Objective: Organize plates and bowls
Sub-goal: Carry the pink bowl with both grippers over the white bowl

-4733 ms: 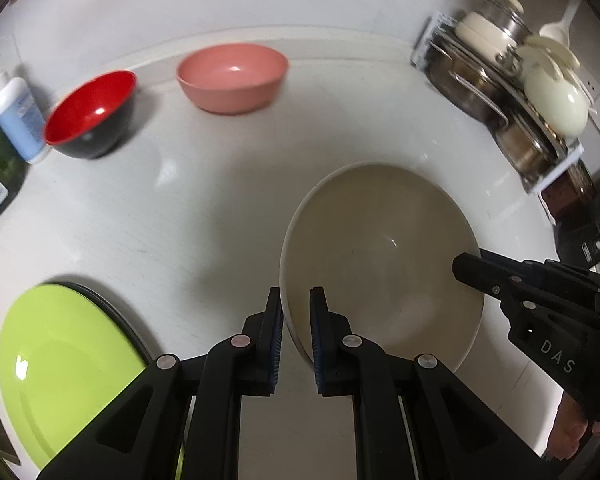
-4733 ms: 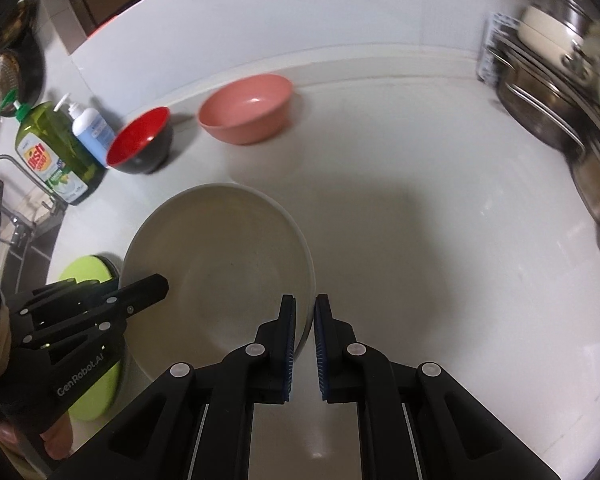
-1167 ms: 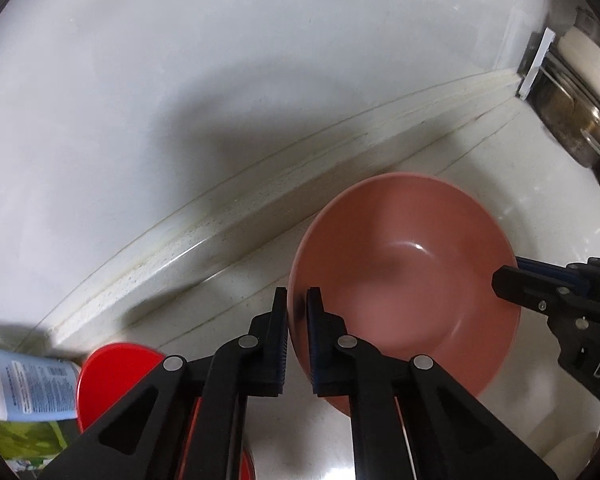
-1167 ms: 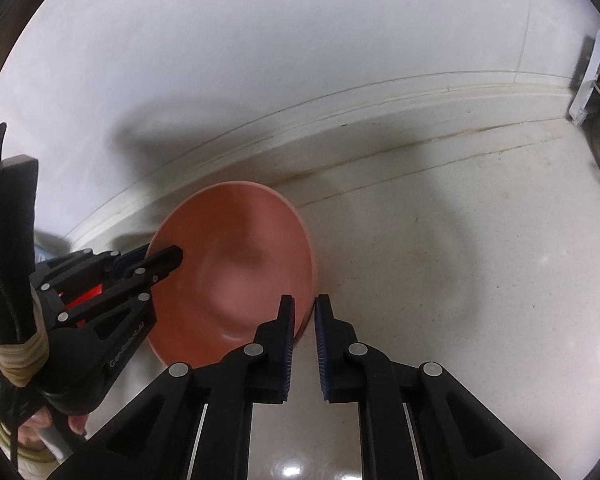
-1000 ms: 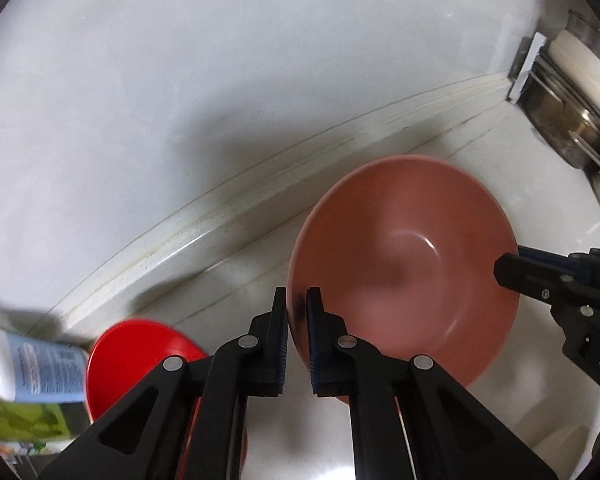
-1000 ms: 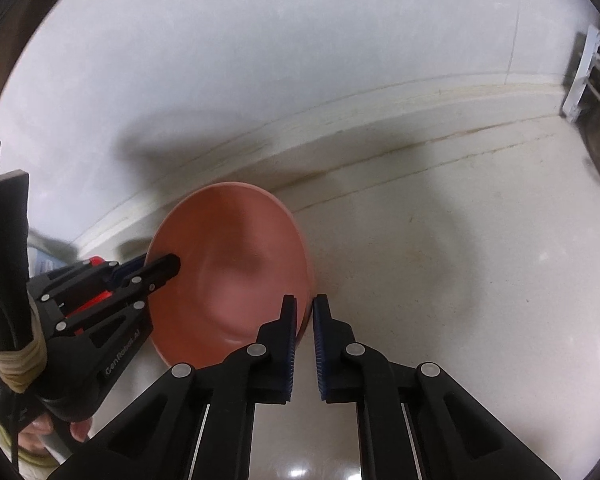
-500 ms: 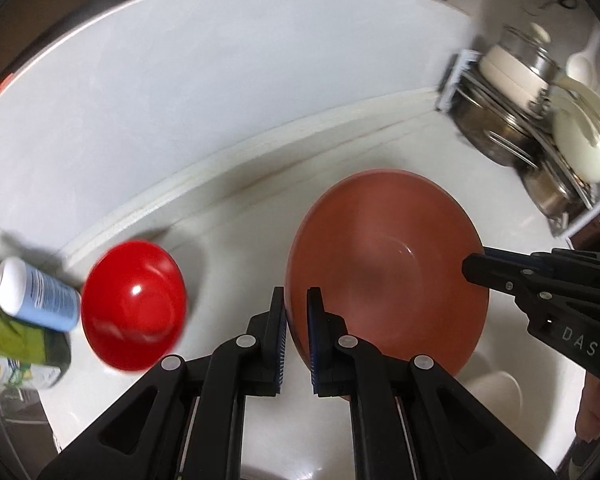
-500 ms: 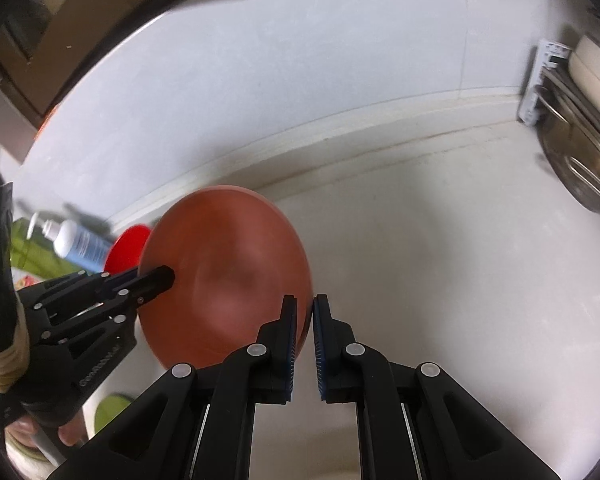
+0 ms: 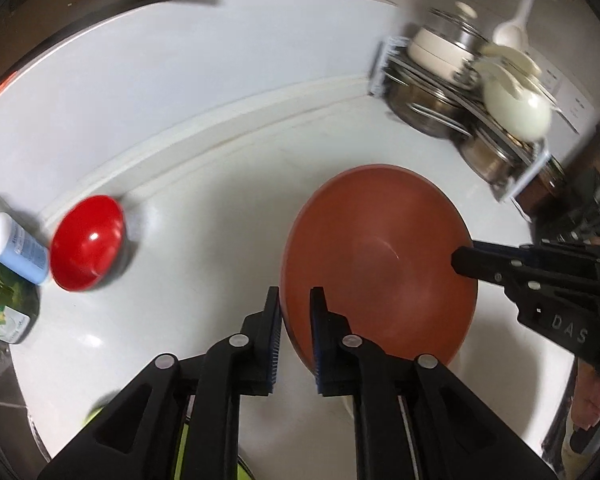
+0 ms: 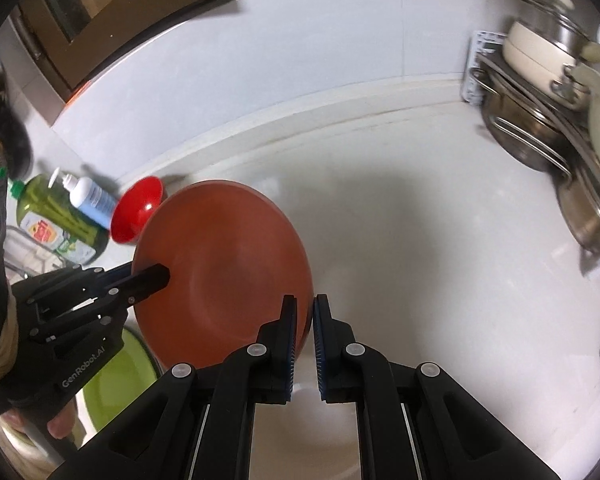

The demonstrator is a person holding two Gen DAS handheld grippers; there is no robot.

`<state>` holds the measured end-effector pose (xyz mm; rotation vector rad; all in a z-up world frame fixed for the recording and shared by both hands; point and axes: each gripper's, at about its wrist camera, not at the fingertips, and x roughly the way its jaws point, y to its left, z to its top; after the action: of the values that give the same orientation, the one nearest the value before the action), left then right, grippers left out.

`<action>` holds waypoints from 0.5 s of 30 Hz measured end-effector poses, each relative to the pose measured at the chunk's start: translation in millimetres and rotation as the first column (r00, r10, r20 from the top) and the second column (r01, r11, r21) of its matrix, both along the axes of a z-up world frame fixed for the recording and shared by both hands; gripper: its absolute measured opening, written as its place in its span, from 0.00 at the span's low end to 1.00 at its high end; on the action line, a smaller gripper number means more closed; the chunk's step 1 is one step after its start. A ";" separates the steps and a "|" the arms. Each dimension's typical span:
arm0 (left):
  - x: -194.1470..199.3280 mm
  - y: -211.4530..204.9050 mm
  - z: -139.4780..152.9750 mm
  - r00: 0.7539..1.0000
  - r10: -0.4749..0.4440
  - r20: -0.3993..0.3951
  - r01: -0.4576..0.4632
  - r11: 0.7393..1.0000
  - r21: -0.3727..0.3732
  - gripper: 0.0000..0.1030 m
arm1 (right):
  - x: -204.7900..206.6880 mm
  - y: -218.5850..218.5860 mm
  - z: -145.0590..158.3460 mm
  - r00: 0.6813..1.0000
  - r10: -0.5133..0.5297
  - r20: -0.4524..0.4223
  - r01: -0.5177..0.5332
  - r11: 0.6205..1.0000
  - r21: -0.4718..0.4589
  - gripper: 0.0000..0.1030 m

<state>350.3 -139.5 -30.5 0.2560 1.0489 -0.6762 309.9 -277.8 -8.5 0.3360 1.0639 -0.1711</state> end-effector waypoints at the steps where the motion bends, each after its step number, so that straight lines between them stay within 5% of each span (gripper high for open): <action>1: -3.9 -2.6 -1.0 1.000 -0.004 -0.007 0.004 1.000 0.001 0.14 | -6.9 -1.6 1.2 1.000 -0.003 0.006 0.003 1.000 0.000 0.10; 15: -46.5 -8.0 -35.9 0.991 -0.021 -0.132 0.024 0.999 0.021 0.14 | -70.8 -7.5 -24.9 0.997 -0.026 -0.074 0.027 1.000 0.010 0.10</action>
<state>303.8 -147.5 -66.4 0.2459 1.1820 -0.7091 239.1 -285.2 -33.4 0.3558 1.1345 -0.2034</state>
